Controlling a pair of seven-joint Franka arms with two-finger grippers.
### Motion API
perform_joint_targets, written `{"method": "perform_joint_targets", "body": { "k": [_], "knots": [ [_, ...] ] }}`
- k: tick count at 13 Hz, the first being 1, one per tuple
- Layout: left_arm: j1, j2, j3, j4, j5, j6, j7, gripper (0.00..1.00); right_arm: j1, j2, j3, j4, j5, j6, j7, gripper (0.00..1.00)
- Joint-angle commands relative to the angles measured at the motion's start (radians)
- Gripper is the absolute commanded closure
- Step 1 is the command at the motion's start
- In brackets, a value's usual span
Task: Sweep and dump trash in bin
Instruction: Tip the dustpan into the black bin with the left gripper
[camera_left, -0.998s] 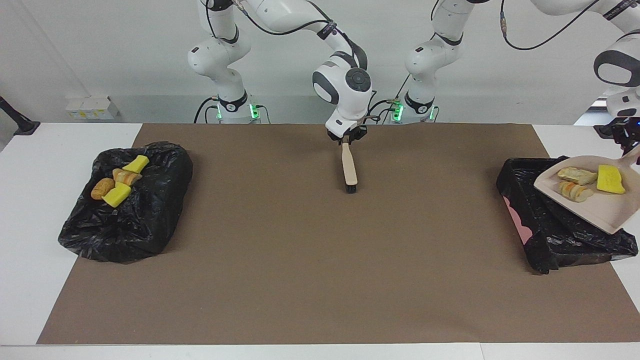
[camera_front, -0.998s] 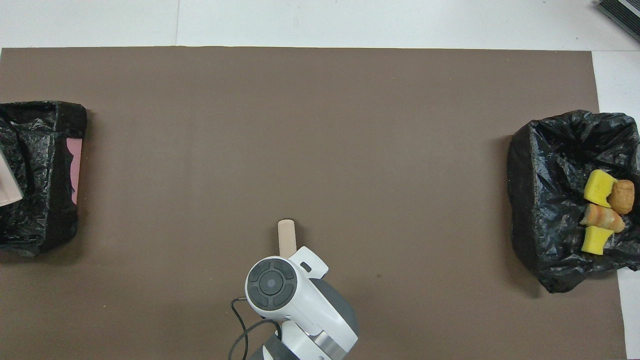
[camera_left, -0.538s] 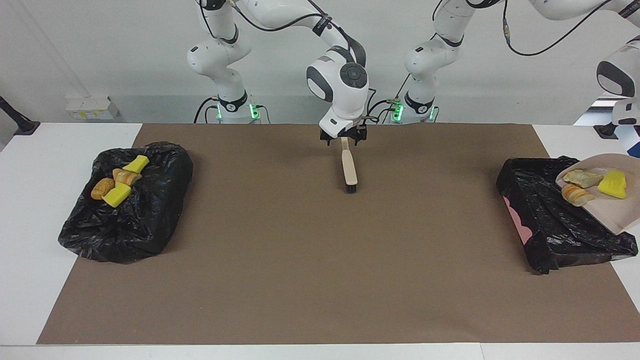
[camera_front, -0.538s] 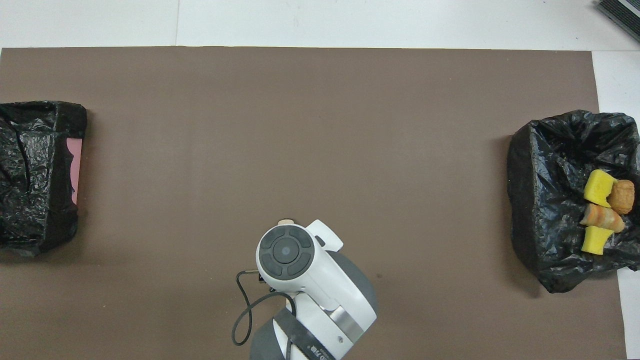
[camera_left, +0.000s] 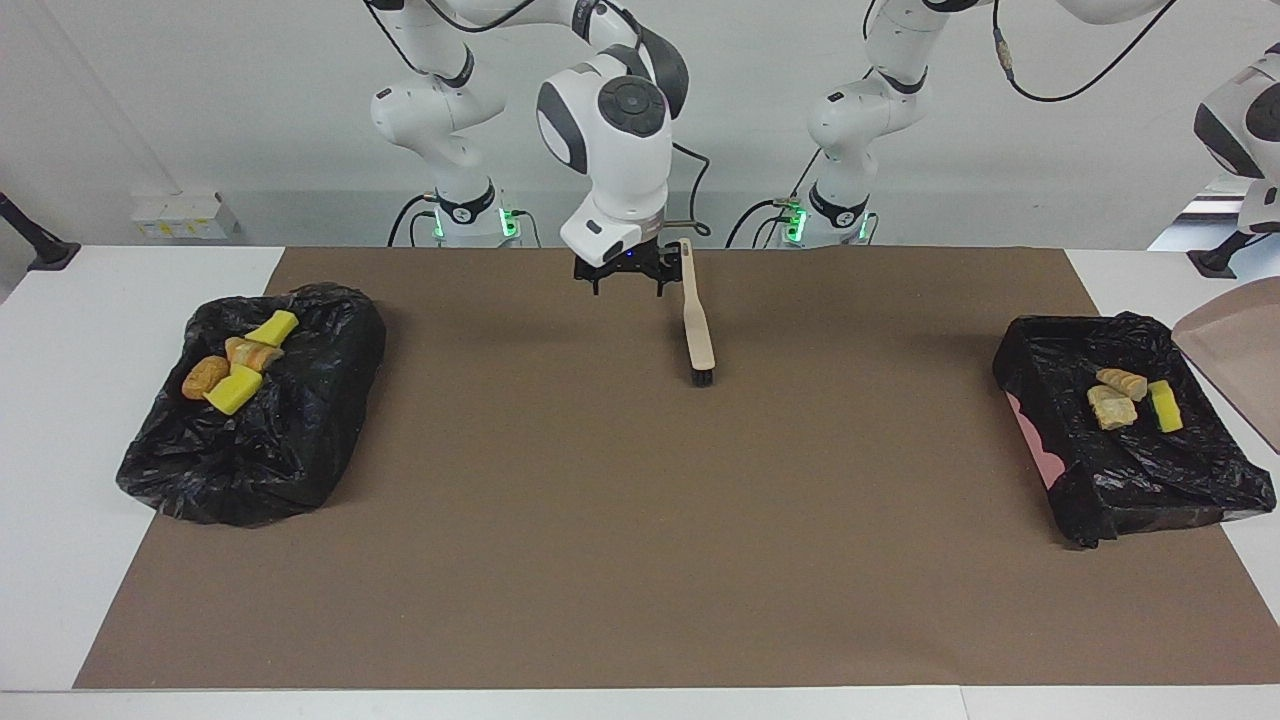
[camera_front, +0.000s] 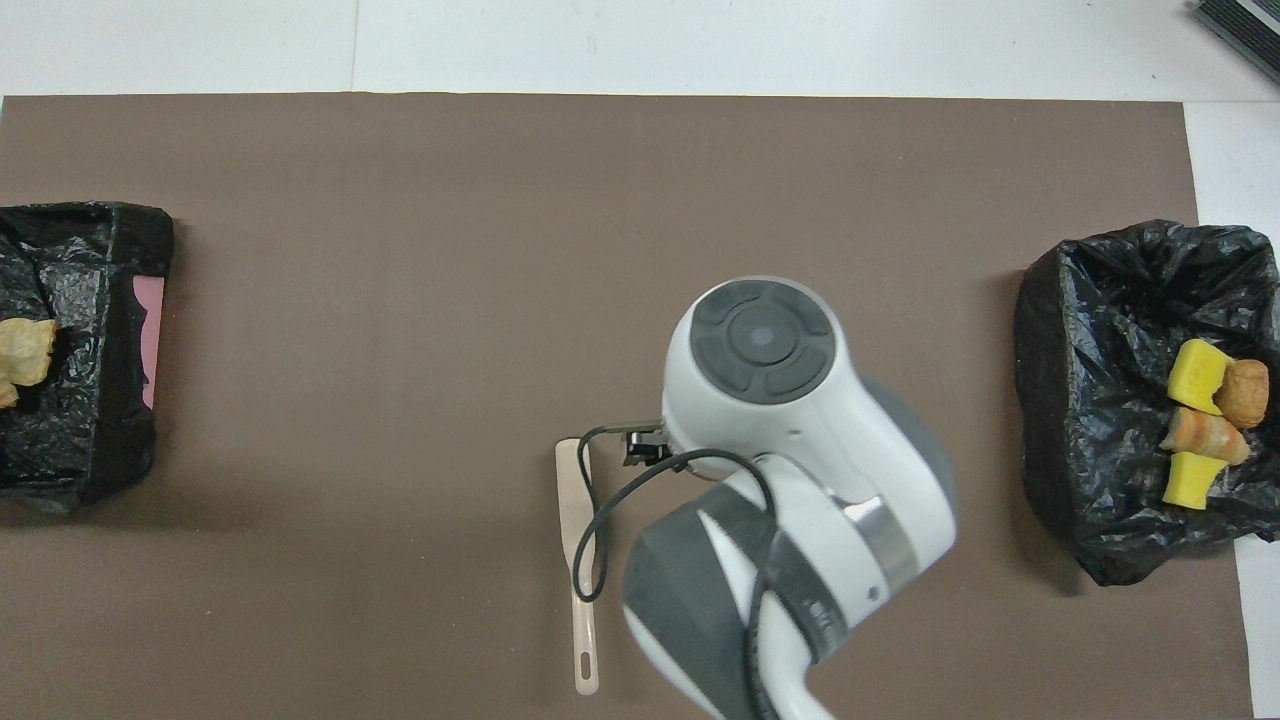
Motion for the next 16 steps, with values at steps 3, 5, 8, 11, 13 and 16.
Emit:
{"method": "perform_joint_targets", "body": {
  "k": [3,5,8,11,13,16],
  "knots": [
    [-0.113,-0.038,-0.003,0.015,-0.02,-0.191,-0.071,1.0,-0.173,0.001,0.01,0.073,-0.034,-0.06,-0.277,0.0],
    [-0.164,-0.041,-0.002,0.008,-0.199,-0.252,-0.077,1.0,-0.245,-0.022,0.007,0.073,-0.035,-0.06,-0.394,0.0],
    [-0.209,-0.041,-0.003,-0.016,-0.427,-0.289,-0.109,1.0,-0.342,-0.053,0.006,0.071,-0.069,-0.067,-0.497,0.0],
    [-0.3,-0.032,-0.003,-0.096,-0.569,-0.292,-0.395,1.0,-0.422,-0.081,0.003,0.073,-0.089,-0.088,-0.508,0.0],
    [-0.363,-0.016,-0.003,-0.113,-0.671,-0.283,-0.634,1.0,-0.48,-0.085,-0.001,0.073,-0.078,-0.079,-0.511,0.0],
    [-0.495,0.069,-0.002,-0.101,-0.739,-0.268,-1.006,1.0,-0.487,-0.111,-0.001,0.056,-0.078,-0.093,-0.49,0.0]
  ]
}}
